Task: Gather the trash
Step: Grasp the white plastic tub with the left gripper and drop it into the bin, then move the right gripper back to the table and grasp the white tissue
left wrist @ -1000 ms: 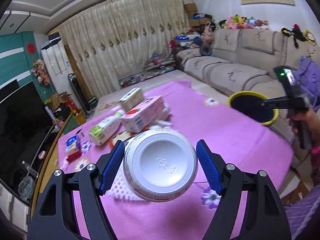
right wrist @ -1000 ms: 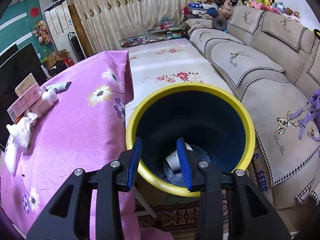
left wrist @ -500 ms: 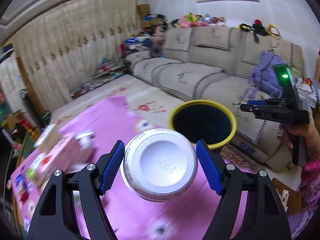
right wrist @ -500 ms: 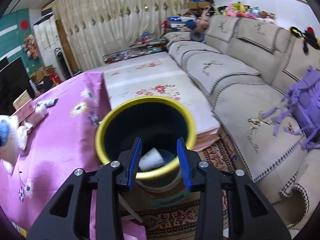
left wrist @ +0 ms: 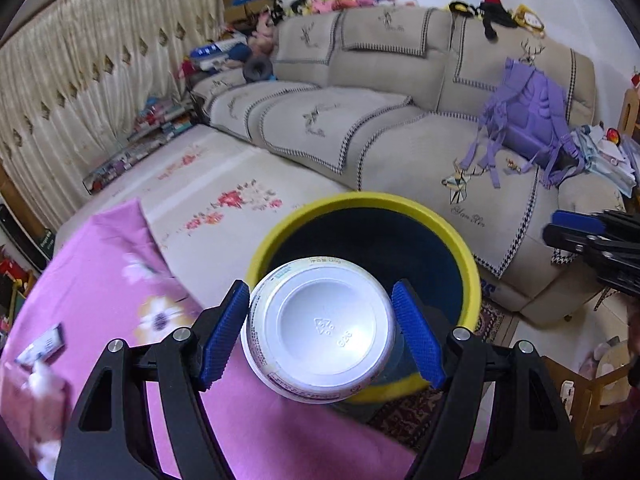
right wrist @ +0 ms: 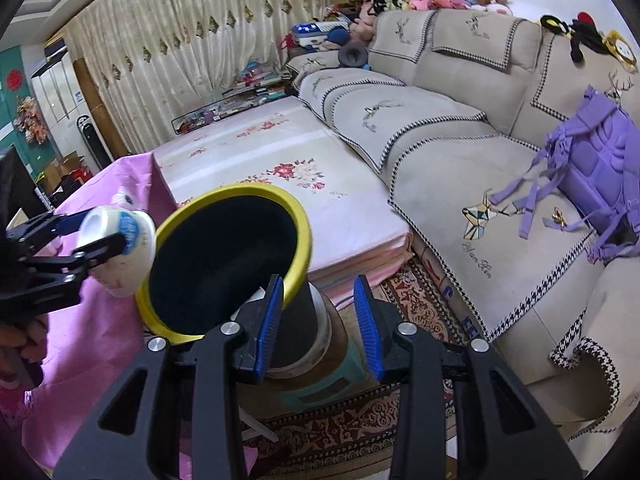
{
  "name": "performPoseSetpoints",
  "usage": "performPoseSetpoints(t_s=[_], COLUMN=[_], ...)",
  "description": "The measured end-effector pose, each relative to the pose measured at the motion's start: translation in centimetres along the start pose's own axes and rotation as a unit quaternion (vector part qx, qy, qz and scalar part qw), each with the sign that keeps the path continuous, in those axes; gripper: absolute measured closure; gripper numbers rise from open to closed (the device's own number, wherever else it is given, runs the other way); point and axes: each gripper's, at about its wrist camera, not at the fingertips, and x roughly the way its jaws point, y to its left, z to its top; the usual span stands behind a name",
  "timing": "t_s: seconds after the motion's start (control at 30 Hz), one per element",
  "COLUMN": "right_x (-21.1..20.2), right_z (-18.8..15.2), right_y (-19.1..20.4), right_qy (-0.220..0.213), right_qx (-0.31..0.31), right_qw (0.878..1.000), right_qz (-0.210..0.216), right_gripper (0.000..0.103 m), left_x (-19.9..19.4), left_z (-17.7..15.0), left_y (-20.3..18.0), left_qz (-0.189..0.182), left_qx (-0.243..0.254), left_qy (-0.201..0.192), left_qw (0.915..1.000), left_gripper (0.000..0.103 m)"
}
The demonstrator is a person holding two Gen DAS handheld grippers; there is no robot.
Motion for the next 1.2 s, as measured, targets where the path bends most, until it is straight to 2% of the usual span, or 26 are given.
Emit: performPoseSetpoints(t_s=[0.23, 0.37, 0.5, 0.7, 0.9, 0.97, 1.1, 1.2], right_x=[0.8, 0.7, 0.5, 0.4, 1.2, 1.5, 1.7, 1.5], right_z=[-0.2, -0.3, -0.3, -0.3, -0.4, -0.4, -0.4, -0.2], right_y=[-1.4, -1.3, -0.8, 1.0, 5.3, 7.2, 12.5, 16.9], right_qy=[0.008, 0.011, 0.009, 0.011, 0.021, 0.026, 0.035, 0.036], right_qx=[0.019, 0.021, 0.018, 0.003, -0.035, -0.05, -0.096, -0.133], right_qw=[1.0, 1.0, 1.0, 1.0, 0.998, 0.996, 0.989, 0.981], right_qz=[-0.008, -0.006, -0.005, 0.009, 0.049, 0.065, 0.105, 0.137], right_gripper=[0.068, 0.067, 0.066, 0.064, 0.064, 0.064, 0.064, 0.064], left_x=[4.6, 5.0, 3.0, -5.0, -14.2, -16.8, -21.7, -25.3], left_z=[1.0, 1.1, 0.8, -1.6, -7.1, -9.4, -14.2, -18.2], left_y=[-1.1, -1.2, -0.9, 1.4, 5.1, 6.3, 9.2, 12.3], left_qz=[-0.02, -0.013, 0.0, 0.022, 0.071, 0.093, 0.149, 0.192], left_qx=[-0.002, -0.006, -0.011, -0.041, -0.102, -0.12, -0.164, -0.213], left_qy=[0.03, 0.032, 0.016, -0.028, -0.067, -0.075, -0.092, -0.103], left_qw=[0.9994, 0.9994, 0.9998, 0.9985, 0.9901, 0.9855, 0.9708, 0.9524], left_gripper=[0.029, 0.021, 0.019, 0.013, 0.008, 0.008, 0.007, 0.006])
